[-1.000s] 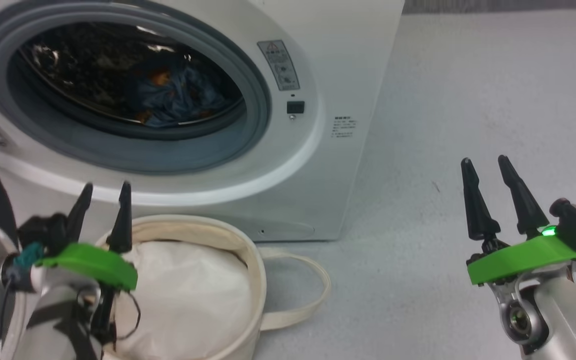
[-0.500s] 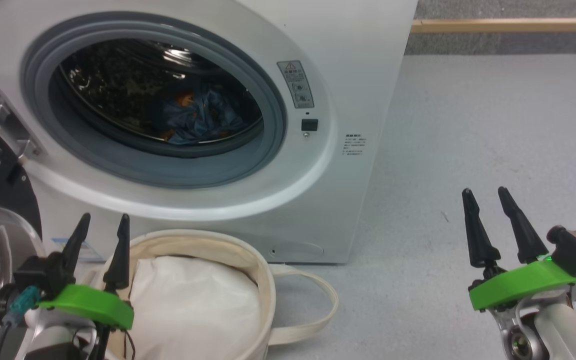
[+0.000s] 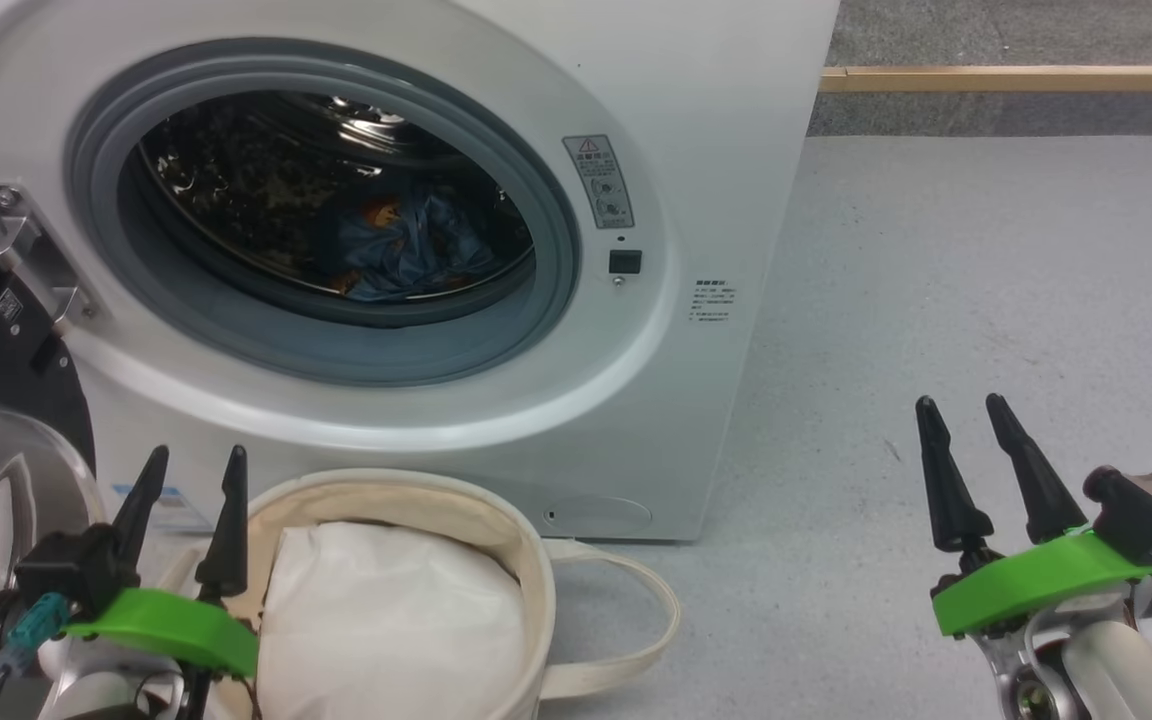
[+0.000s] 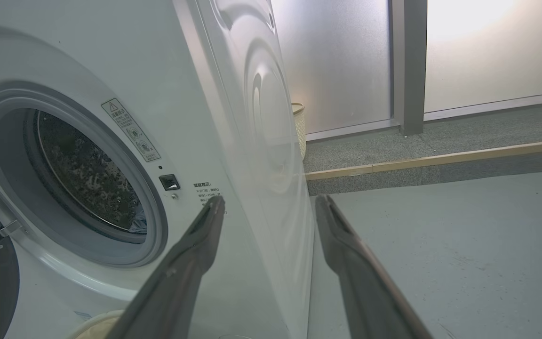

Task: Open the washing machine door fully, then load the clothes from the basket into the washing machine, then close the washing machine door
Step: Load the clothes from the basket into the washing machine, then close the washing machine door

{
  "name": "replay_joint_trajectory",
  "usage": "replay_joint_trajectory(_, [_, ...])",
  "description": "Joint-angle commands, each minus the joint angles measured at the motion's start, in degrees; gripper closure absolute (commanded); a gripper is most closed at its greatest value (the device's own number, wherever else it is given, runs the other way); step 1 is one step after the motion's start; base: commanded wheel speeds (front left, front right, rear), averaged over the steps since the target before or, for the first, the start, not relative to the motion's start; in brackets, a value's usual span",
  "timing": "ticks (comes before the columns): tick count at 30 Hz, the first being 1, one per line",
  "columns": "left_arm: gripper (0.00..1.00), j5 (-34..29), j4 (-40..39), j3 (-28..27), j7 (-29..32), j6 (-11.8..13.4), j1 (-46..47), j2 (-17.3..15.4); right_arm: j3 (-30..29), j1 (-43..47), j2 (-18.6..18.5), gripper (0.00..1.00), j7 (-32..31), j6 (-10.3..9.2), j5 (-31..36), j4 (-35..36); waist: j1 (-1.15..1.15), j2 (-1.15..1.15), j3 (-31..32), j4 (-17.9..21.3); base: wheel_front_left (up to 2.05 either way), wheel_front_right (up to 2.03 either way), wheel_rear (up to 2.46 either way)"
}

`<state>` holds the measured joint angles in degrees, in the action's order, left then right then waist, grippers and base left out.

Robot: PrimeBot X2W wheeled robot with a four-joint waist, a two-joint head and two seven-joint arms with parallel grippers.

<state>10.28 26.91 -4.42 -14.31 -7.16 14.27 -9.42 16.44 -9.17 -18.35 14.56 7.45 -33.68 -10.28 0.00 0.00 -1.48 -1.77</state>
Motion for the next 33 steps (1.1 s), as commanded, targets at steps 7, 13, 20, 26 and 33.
replay_joint_trajectory(7, [0.00, -0.20, -1.95, -2.13, -0.69, -0.32, 2.04, -1.33, 0.91, -1.52, -0.96, 0.00, 0.44, 0.03, -0.11, 1.62, 0.00, 0.00, -0.57, -0.17, 0.00, 0.00, 0.00])
replay_joint_trajectory(13, [0.00, -0.37, -2.17, -2.26, -0.69, -0.33, 2.24, -1.26, 0.91, -1.72, -1.06, 0.00, 0.44, 0.03, 0.10, 1.50, 0.00, 0.00, -0.63, -0.13, 0.00, 0.00, 0.00])
replay_joint_trajectory(20, [0.00, -0.11, -2.08, -2.42, -0.69, -0.33, 2.37, -1.09, 1.02, -1.91, -1.01, 0.00, 0.44, 0.03, 0.64, 1.16, 0.00, 0.00, -0.66, 0.04, 0.00, 0.00, 0.00])
replay_joint_trajectory(26, [0.00, 0.54, -1.71, -2.33, -0.69, -0.33, 2.53, -0.96, 0.80, -1.87, -1.15, 0.00, 0.44, 0.03, 0.67, 1.12, 0.00, 0.00, -0.69, 0.25, 0.00, 0.00, 0.00])
replay_joint_trajectory(33, [0.00, 1.64, -1.09, -1.77, -0.69, -0.33, 2.31, -1.32, 0.91, -1.52, -1.25, 0.00, 0.44, 0.03, 0.56, 0.95, 0.00, 0.00, -0.10, 0.52, -0.41, 0.26, 0.15])
